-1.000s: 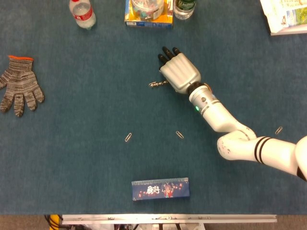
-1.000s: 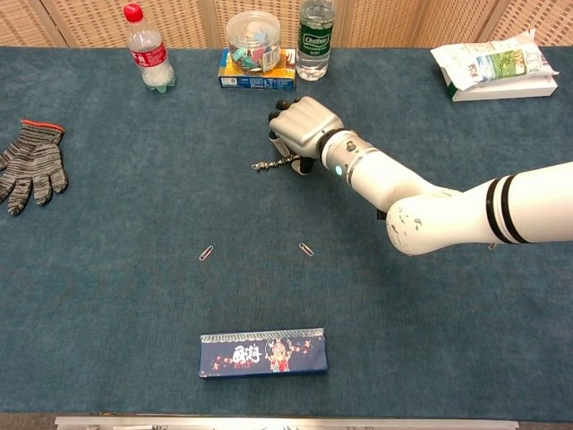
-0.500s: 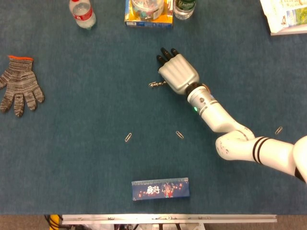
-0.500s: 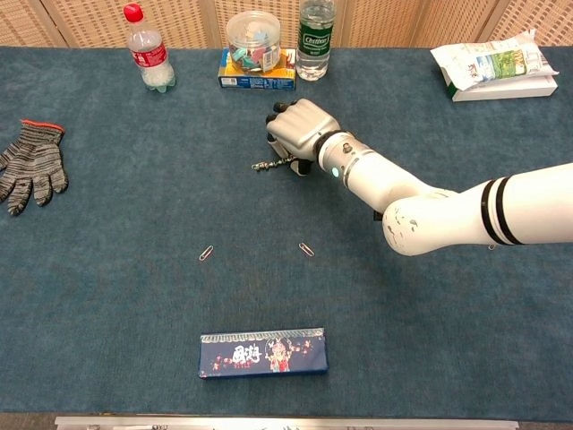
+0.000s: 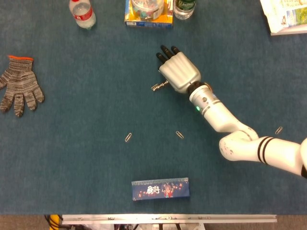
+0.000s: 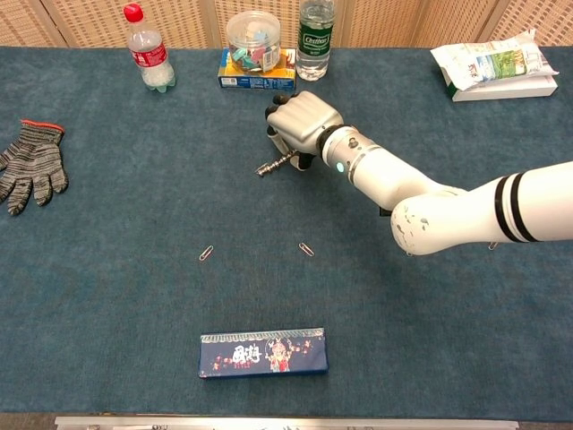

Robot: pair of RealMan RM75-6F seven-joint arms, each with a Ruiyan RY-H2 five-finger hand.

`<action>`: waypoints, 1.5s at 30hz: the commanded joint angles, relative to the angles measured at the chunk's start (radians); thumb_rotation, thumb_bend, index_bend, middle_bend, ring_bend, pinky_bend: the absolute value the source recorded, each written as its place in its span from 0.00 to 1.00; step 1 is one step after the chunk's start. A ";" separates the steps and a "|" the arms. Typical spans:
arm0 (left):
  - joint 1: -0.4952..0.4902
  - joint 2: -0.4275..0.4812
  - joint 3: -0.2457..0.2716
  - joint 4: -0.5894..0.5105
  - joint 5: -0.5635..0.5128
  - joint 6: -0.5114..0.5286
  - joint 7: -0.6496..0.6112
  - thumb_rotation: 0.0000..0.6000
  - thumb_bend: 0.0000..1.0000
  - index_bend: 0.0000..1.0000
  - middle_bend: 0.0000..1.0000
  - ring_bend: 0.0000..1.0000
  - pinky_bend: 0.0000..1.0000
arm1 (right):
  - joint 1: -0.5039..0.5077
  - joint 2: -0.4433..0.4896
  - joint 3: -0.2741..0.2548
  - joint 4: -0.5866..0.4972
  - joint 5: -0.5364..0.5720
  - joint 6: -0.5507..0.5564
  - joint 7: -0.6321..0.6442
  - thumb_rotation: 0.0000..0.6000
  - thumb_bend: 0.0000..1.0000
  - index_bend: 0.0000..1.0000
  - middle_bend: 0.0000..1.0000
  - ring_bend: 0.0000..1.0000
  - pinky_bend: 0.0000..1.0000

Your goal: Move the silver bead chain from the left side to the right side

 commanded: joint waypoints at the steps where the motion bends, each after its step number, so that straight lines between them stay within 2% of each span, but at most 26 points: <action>1: -0.001 -0.001 0.000 -0.002 0.000 0.000 0.005 1.00 0.22 0.47 0.14 0.01 0.00 | -0.018 0.035 -0.003 -0.052 -0.011 0.029 -0.004 1.00 0.30 0.57 0.18 0.06 0.18; 20: -0.014 -0.018 0.007 -0.021 0.004 -0.019 0.077 1.00 0.22 0.47 0.14 0.01 0.00 | -0.136 0.272 -0.055 -0.421 -0.047 0.174 -0.044 1.00 0.30 0.57 0.18 0.06 0.18; 32: -0.021 -0.027 0.010 -0.022 0.002 -0.032 0.107 1.00 0.22 0.47 0.14 0.01 0.00 | -0.184 0.337 -0.095 -0.510 -0.088 0.208 -0.009 1.00 0.30 0.57 0.18 0.06 0.18; 45: -0.027 -0.034 0.005 -0.023 -0.016 -0.046 0.128 1.00 0.22 0.47 0.14 0.01 0.00 | -0.264 0.413 -0.168 -0.601 -0.196 0.259 0.074 1.00 0.30 0.57 0.18 0.06 0.18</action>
